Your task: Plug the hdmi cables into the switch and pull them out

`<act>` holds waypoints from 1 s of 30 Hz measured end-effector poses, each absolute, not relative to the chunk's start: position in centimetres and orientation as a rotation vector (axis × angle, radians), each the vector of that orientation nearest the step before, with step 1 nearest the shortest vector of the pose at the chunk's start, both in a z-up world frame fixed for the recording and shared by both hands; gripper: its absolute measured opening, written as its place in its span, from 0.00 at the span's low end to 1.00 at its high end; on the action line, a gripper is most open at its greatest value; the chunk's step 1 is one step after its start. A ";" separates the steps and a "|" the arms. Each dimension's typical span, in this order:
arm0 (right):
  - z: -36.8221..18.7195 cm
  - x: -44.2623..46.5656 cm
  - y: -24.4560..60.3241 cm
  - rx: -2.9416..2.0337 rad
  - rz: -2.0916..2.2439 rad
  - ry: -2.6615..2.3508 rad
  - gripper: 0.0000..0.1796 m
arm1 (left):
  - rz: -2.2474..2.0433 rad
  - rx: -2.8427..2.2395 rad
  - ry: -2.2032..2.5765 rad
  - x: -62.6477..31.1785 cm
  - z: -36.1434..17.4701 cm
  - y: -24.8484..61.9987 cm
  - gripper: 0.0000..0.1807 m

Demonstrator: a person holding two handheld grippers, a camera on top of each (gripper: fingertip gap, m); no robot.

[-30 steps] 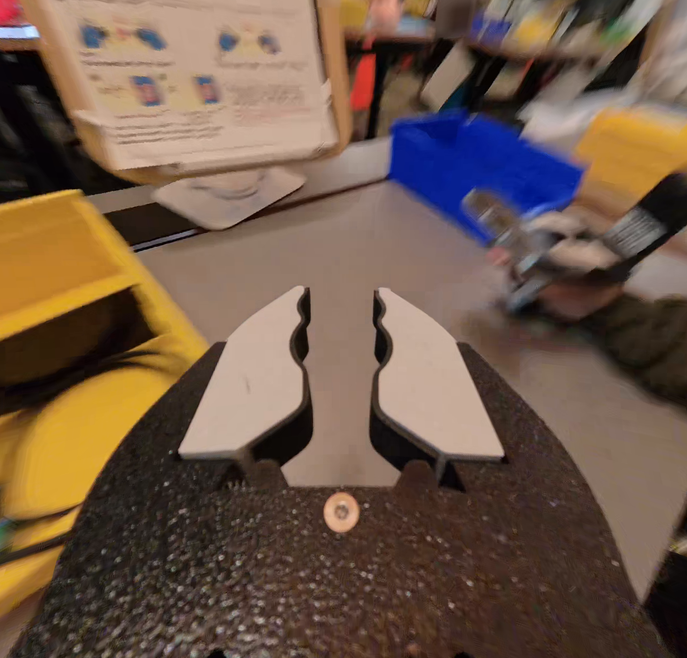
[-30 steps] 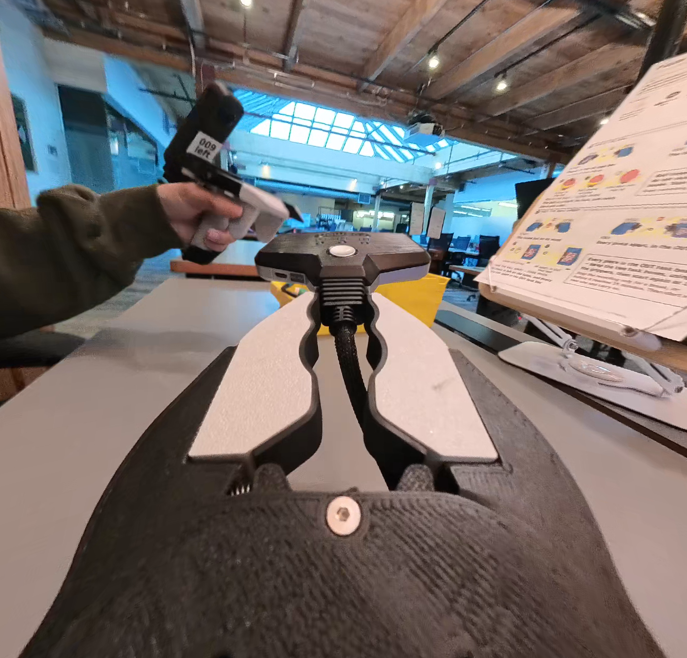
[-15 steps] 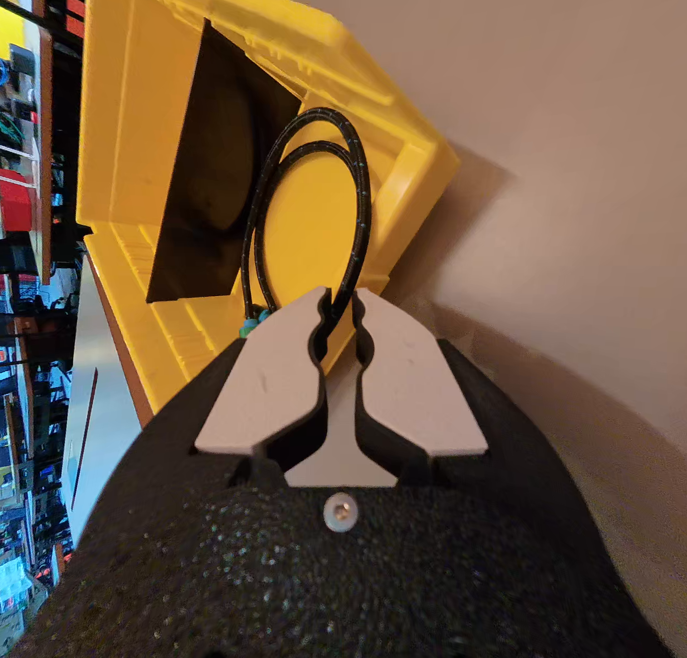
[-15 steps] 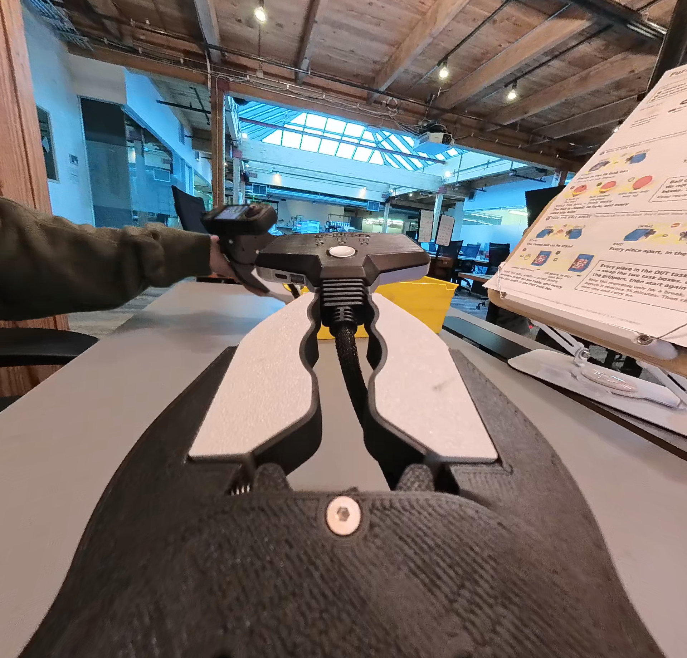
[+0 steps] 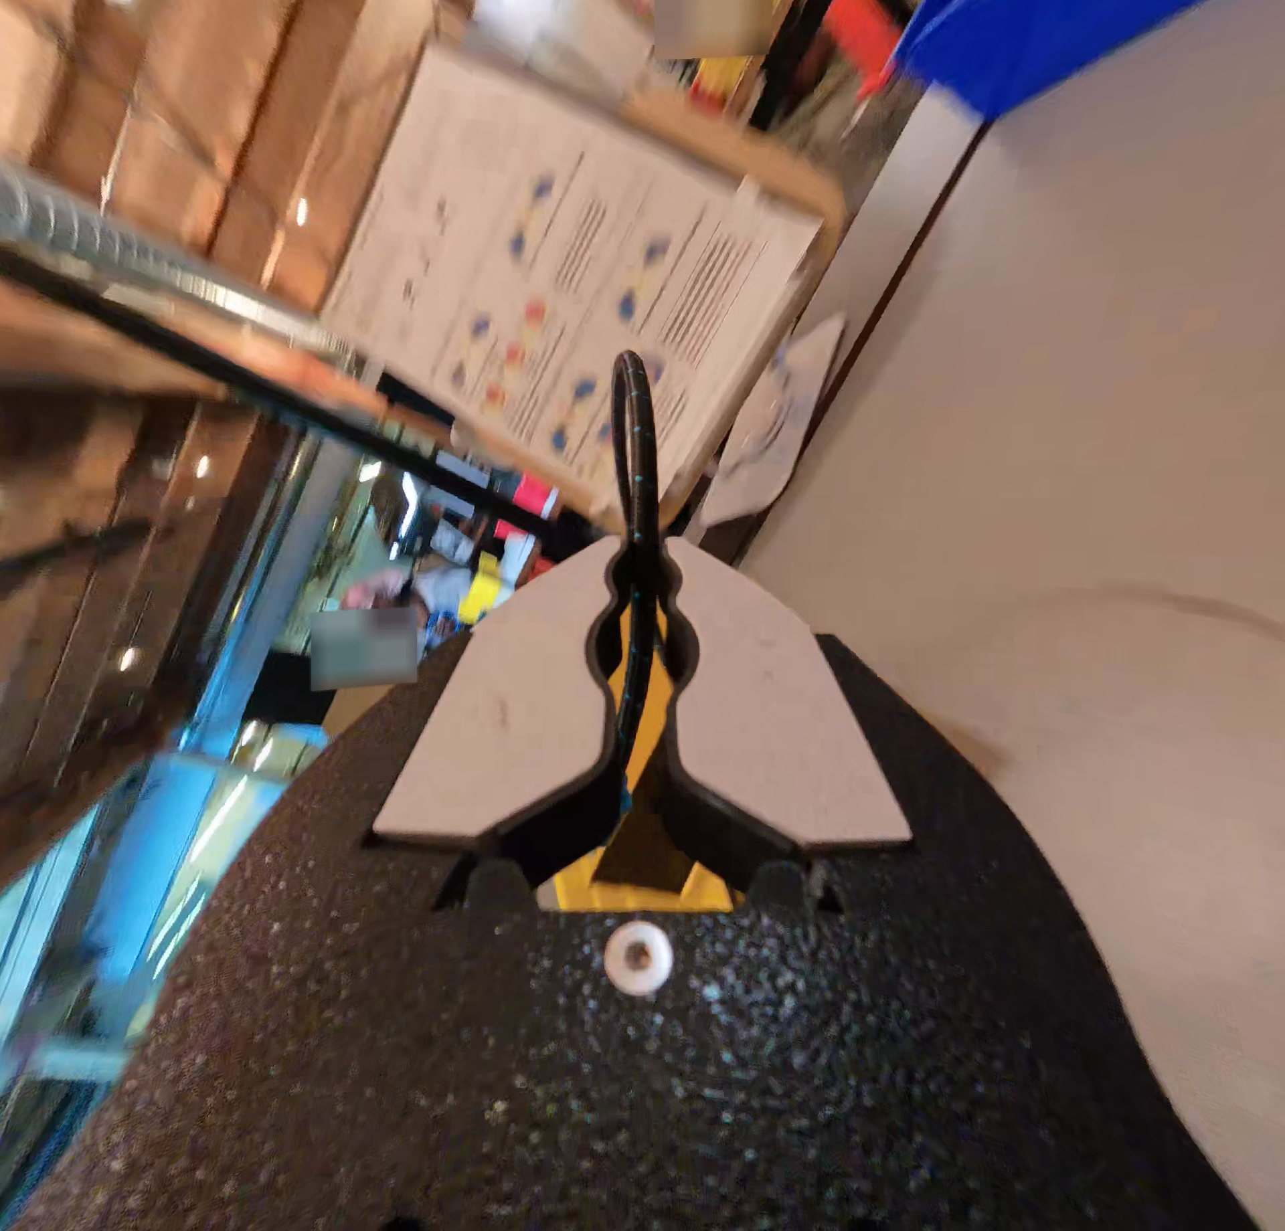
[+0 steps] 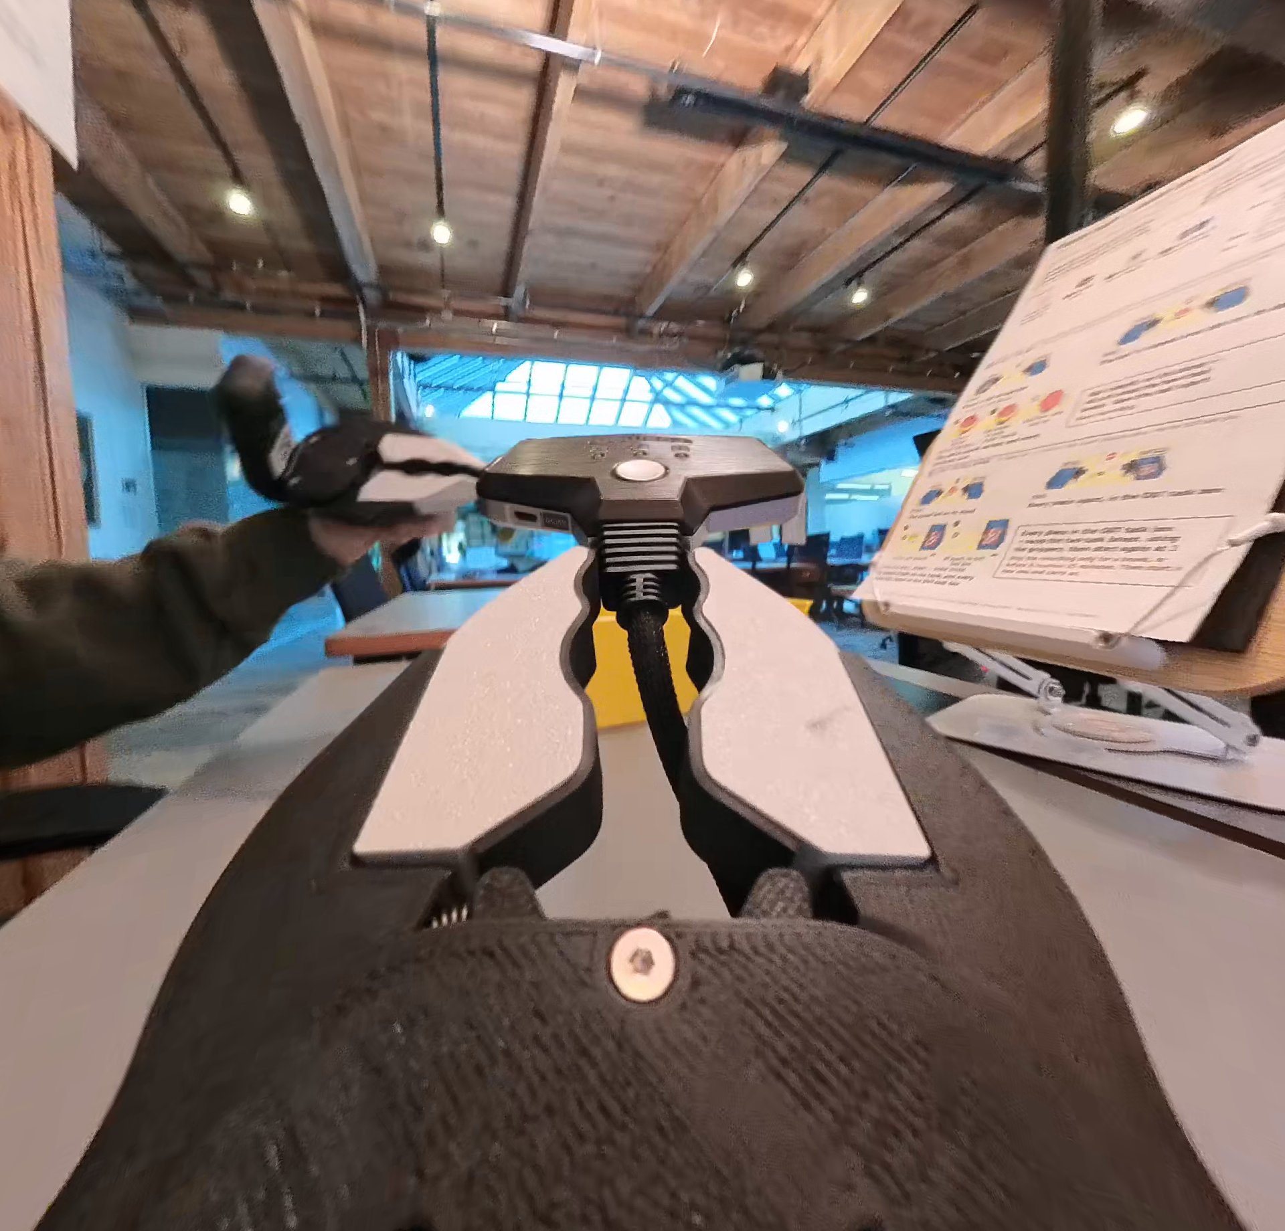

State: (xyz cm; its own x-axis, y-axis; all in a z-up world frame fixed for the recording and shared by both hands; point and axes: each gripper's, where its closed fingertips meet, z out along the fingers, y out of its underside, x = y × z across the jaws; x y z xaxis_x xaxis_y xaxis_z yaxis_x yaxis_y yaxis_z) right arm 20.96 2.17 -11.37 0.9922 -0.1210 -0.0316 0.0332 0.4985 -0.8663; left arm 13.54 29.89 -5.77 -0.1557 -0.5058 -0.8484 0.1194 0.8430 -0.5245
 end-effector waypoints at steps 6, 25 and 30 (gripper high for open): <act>-10.2 22.5 -1.3 -0.884 -0.079 0.189 0.12 | -0.714 0.014 1.881 9.1 -12.0 20.4 0.03; -11.0 21.2 0.7 -0.991 -0.077 0.113 0.12 | -1.307 -1.146 2.114 5.2 -21.8 24.0 0.22; -11.0 20.4 1.1 -1.006 -0.048 0.071 0.12 | -1.308 -1.665 1.959 6.8 -23.2 25.6 0.20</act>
State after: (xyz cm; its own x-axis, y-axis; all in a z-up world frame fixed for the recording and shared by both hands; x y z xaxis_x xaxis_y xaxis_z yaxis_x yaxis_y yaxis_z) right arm 20.41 1.10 -11.03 0.9966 -0.0734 -0.0371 0.0079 0.5344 -0.8452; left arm 6.85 25.59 -23.21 -0.3114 -0.8864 0.3425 -0.6559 -0.0602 -0.7524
